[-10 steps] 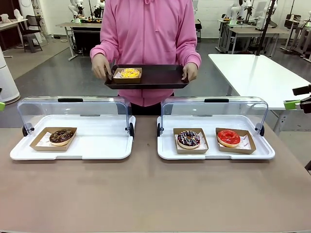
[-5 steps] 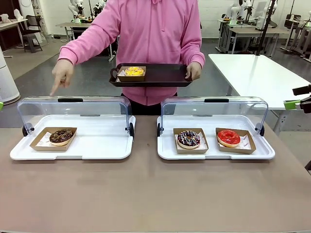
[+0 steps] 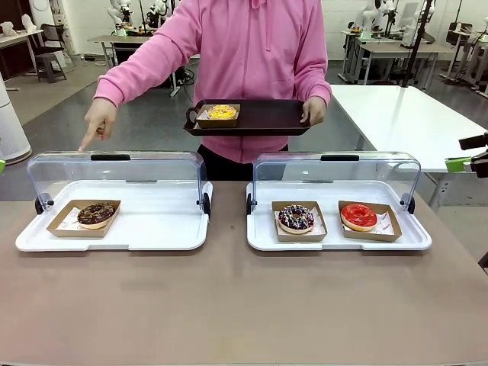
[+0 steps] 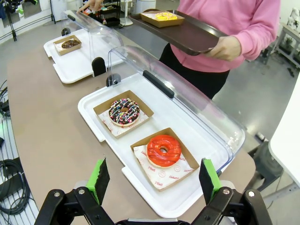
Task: Provide the desired donut to the person.
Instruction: Pick up and lift the Paper togo box containing the Donut pointed at by the person.
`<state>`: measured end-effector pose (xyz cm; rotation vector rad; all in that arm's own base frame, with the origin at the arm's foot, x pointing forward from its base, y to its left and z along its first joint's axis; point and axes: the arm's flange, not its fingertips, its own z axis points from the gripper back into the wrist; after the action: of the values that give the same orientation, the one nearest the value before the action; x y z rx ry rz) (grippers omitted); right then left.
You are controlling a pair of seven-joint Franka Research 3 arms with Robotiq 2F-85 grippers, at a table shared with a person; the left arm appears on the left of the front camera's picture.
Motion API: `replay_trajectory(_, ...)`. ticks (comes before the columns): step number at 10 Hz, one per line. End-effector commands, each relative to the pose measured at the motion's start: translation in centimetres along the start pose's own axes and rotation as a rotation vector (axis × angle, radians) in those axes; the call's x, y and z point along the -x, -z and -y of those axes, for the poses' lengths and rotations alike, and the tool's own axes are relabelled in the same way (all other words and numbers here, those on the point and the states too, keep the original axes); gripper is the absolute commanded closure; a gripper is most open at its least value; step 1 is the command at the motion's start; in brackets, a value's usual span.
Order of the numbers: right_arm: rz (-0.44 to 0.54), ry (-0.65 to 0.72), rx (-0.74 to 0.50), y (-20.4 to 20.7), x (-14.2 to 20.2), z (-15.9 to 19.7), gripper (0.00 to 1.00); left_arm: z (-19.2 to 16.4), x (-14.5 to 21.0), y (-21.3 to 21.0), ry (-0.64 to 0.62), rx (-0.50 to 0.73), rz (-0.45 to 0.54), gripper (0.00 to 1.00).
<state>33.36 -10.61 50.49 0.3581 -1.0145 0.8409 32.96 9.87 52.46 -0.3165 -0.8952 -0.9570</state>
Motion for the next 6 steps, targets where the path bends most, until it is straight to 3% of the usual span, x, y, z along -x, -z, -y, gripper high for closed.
replay_trajectory(1,0.026,-0.003,-0.010,0.39,0.11,0.22,0.00,0.00,-0.01,-0.11,0.003,0.006,0.020,0.00)
replay_trajectory(6,0.026,-0.003,-0.010,0.39,0.11,0.22,0.00,0.00,-0.01,-0.11,0.003,0.006,0.020,0.00)
